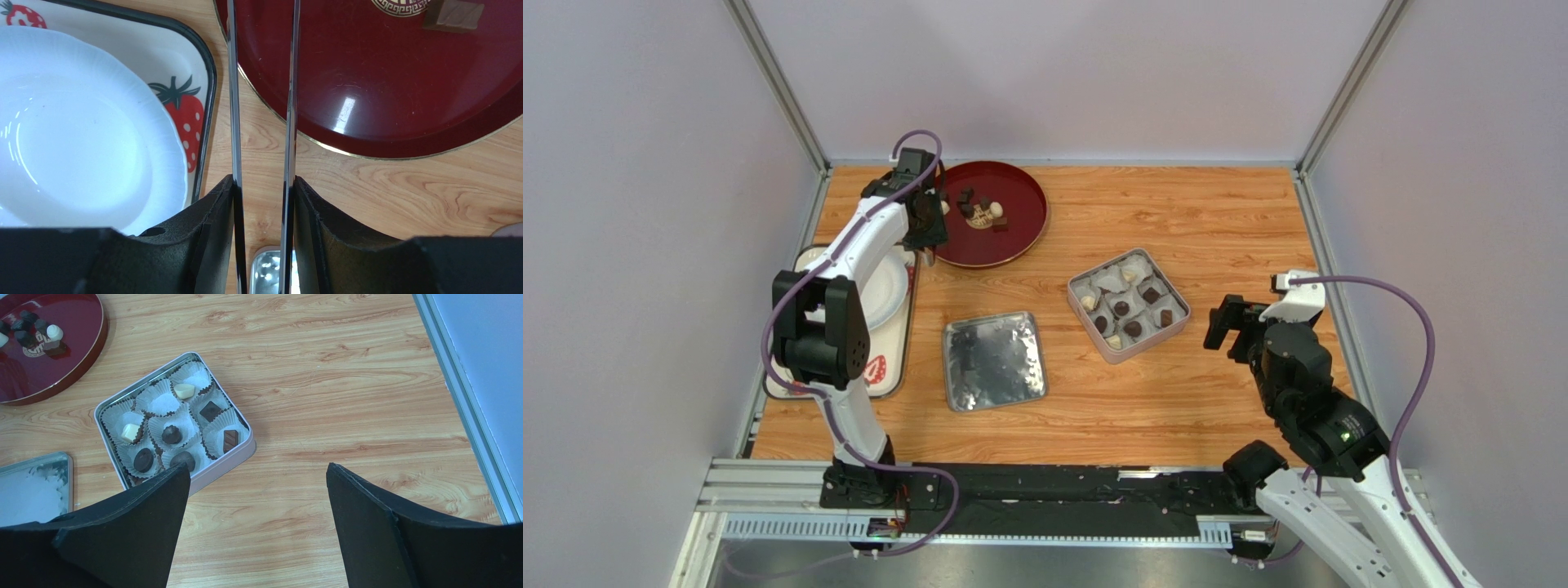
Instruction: Pack the chocolate
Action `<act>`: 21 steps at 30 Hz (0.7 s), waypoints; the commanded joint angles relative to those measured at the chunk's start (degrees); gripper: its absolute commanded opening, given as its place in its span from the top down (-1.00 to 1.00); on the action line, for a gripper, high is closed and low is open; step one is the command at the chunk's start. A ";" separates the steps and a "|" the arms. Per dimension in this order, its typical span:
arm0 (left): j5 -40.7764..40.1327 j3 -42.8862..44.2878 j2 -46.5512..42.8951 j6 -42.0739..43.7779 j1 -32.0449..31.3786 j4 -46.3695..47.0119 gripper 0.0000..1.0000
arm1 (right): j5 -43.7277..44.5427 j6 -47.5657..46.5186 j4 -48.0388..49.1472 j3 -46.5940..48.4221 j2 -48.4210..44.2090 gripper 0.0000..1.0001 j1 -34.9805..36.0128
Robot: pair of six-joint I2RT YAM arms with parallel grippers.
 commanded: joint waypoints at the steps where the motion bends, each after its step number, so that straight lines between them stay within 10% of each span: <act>1: 2.14 3.62 0.57 -2.86 0.61 2.91 0.07 | -0.17 -0.63 2.22 0.22 0.08 -0.71 0.05; 21: 4.52 5.20 1.71 -0.85 1.40 1.95 0.07 | -0.17 -0.72 2.30 0.13 -0.36 -0.71 0.05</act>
